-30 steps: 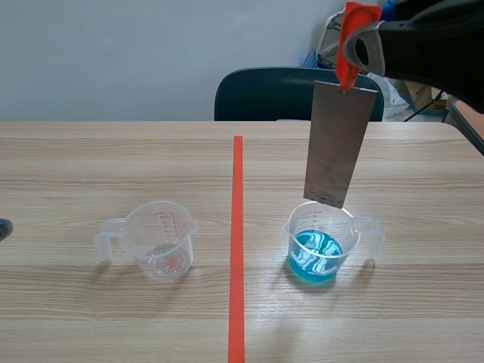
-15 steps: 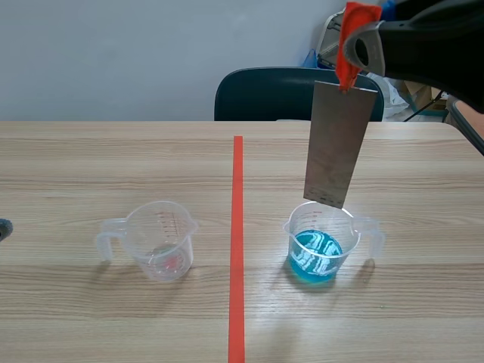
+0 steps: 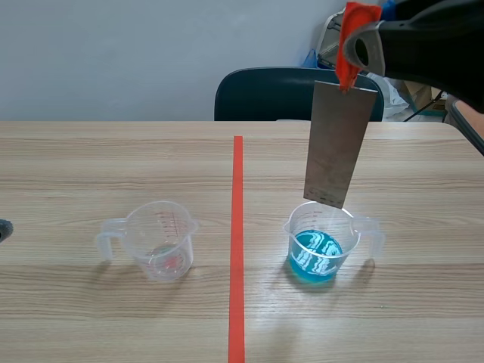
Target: Do the redox reaction experiment
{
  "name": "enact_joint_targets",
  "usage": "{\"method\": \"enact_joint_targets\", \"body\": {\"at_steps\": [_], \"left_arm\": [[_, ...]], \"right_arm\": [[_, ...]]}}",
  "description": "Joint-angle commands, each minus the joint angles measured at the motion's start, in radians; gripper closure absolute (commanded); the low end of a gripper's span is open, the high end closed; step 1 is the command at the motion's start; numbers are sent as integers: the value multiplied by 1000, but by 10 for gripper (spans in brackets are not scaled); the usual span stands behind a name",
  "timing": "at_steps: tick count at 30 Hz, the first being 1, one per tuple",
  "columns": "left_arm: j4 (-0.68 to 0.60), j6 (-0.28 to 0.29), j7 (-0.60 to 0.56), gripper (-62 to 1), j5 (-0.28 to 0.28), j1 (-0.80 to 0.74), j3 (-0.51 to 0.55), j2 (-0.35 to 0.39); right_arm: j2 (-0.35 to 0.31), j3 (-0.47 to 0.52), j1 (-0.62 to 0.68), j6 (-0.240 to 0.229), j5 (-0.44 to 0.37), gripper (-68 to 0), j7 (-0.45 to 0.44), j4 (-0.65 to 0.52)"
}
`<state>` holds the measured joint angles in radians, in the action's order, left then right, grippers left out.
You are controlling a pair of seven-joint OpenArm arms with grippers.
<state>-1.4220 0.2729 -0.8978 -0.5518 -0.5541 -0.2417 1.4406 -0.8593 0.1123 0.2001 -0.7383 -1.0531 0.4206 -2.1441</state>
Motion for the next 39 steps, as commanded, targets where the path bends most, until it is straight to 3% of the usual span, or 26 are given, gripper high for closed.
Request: {"method": "enact_joint_targets", "body": {"at_steps": [1,5,12,23,32,39], "left_arm": [[-18,2,-18,-623,-13,0,3,-2],[-18,2,-17,-623,-12,0,3,-3],[-18,2,-17,-623,-11,0,3,-14],[-18,2,1,-623,-6,0,3,-16],[-18,2,-4,-623,-6,-4,3,-13],[-10,3,-87,-623,-14,-84,3,21]], "right_arm": [[-11,11,-17,-7,-16,-8,-16,-10],[-10,-4,-34,-7,-17,-8,-15,-10],[-1,-119,-144,-7,-17,-9,-10,-8],[102,-348,-383,-7,6,-8,42,42],[220,-536,-594,-3,6,-8,94,178],[310,-647,-717,-3,6,-8,114,274]]}}
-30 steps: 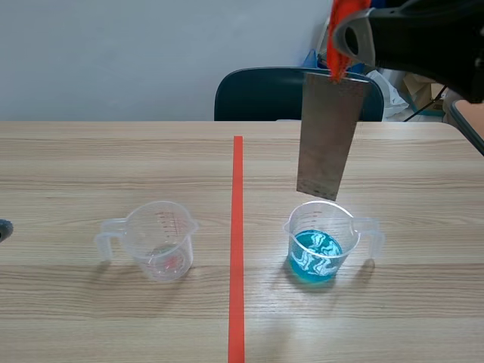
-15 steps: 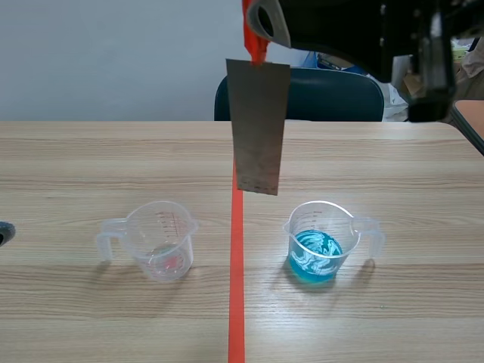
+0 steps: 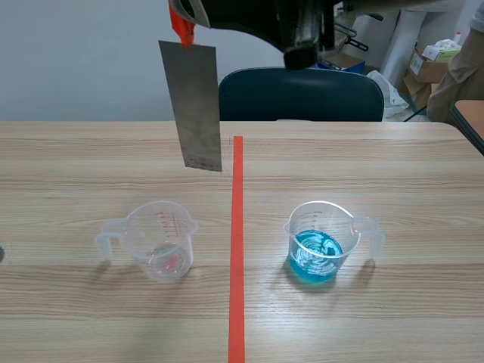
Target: Do the redox reaction experiment
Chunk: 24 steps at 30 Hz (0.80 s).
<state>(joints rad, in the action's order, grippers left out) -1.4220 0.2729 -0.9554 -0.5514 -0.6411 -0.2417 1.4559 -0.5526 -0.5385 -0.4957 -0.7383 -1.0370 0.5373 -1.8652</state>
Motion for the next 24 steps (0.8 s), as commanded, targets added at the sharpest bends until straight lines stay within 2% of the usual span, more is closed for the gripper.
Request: {"method": "enact_joint_targets", "body": {"at_steps": [1,5,11,24], "left_arm": [[-5,3,-38,-623,-14,0,3,7],[26,3,-47,-623,-29,-8,3,8],[75,3,-51,-623,-102,-8,3,8],[93,3,-111,-623,-104,-7,3,7]], "right_arm": [[16,-10,-35,-3,-10,-8,0,9],[59,-56,-76,-3,-8,-8,2,50],[114,-107,-112,-3,-2,-8,12,84],[217,-151,-133,-3,13,-8,45,125]]}}
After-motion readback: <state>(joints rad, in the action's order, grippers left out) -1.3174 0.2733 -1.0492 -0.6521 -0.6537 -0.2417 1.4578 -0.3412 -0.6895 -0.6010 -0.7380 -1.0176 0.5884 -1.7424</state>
